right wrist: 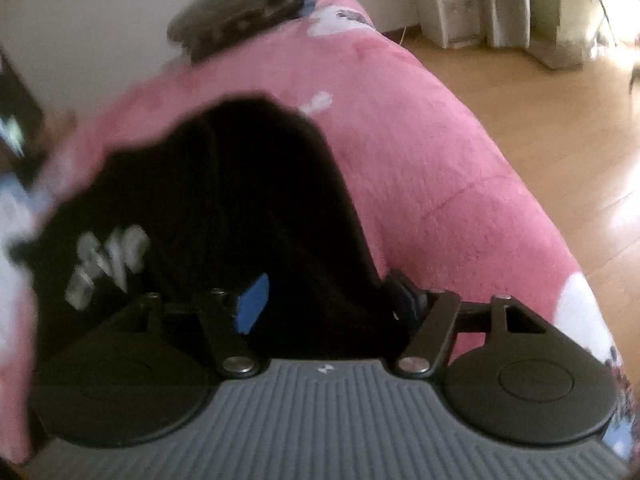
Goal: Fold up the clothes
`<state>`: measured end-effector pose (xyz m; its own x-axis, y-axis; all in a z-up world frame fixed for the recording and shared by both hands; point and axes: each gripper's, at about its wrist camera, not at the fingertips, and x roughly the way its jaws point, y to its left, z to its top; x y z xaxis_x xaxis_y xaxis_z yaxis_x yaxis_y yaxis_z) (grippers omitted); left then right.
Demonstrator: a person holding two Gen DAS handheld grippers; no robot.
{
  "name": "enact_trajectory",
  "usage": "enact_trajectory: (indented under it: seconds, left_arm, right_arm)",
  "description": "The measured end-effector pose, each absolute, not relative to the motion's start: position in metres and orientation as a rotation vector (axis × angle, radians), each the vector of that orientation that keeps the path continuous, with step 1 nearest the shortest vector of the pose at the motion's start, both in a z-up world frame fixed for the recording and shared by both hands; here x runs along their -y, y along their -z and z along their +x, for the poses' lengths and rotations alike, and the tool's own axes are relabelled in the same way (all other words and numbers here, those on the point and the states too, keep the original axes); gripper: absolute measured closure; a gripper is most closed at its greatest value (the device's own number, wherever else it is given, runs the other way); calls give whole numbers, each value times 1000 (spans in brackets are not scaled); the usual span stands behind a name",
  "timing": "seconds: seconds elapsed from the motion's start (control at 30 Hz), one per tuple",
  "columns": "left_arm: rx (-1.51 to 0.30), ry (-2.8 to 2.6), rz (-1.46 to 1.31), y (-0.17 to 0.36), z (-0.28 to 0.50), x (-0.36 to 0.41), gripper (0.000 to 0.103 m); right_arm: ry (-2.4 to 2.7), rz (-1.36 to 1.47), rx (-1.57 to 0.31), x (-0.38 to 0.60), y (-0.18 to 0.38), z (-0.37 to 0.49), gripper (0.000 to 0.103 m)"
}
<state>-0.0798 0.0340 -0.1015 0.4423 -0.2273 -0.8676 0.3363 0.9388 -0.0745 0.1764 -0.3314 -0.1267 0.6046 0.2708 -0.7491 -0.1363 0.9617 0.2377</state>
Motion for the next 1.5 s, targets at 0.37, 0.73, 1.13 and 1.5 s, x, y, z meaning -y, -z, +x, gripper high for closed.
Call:
enact_trajectory:
  seconds: [0.37,0.73,1.13,1.5]
  left_arm:
    - [-1041,367,233,107,-85,-22,45]
    - [-1052,365,254,107,-82,-18,44]
    - [-1029,386,240,109,-83,-24,42]
    - [-1038,381,187,102,-82,-30,40]
  right_arm:
    - [-92,-36,-633,358,74,233,100]
    - [110,-46,-667,375,111,325,97]
    - [-3,426,-612,478,82,214,50]
    - [-369,631,-815,469,103,26,35]
